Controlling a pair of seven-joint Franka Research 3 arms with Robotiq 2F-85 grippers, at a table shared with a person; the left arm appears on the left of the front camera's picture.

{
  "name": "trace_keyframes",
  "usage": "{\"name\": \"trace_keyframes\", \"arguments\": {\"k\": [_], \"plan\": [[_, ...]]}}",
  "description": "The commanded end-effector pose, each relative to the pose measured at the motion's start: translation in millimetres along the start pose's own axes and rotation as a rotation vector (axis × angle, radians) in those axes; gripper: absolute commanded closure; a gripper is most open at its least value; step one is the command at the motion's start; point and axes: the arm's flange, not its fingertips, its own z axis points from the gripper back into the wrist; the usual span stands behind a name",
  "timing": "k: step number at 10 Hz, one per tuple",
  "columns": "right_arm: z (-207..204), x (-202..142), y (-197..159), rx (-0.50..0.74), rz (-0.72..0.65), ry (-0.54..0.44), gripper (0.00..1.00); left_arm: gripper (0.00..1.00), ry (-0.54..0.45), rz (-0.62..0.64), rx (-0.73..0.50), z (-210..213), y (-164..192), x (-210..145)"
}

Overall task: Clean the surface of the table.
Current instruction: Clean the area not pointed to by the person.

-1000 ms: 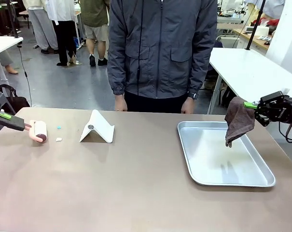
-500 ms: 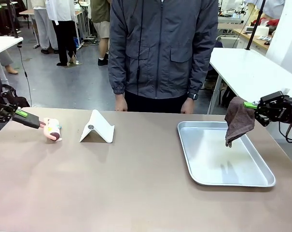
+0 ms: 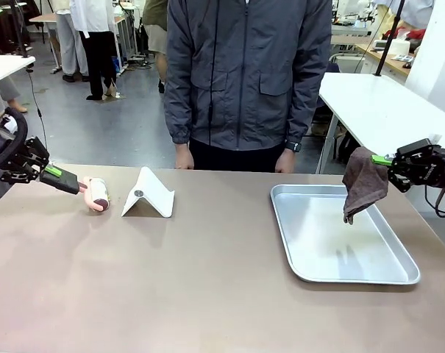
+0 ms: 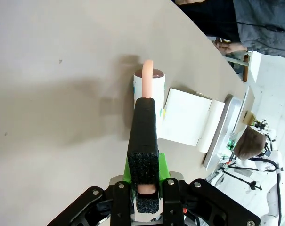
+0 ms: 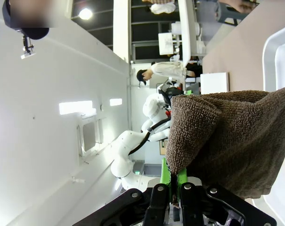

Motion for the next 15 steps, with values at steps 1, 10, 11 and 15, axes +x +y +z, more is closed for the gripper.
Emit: {"name": "trace_keyframes", "arguments": {"k": [1, 10, 11, 15], "plan": [[-2.1, 2.3, 4.3, 0.019, 0.010, 0.001, 0.95, 0.78, 0.039, 0.012, 0.096, -22.0, 20.5, -11.0], [-2.1, 2.3, 4.3, 0.019, 0.010, 0.001, 0.95, 0.78, 0.032, -0.319, -0.375, 146.3, 3.9, -144.9], [-2.1, 2.3, 4.3, 0.019, 0.010, 0.001, 0.95, 0.78, 0.033, -0.353, -0.389, 160.3, 14.8, -172.9], [-2.1, 2.3, 4.3, 0.019, 0.010, 0.001, 0.95, 0.78, 0.047, -0.381, -0.416, 171.5, 45.9, -215.5]]}}
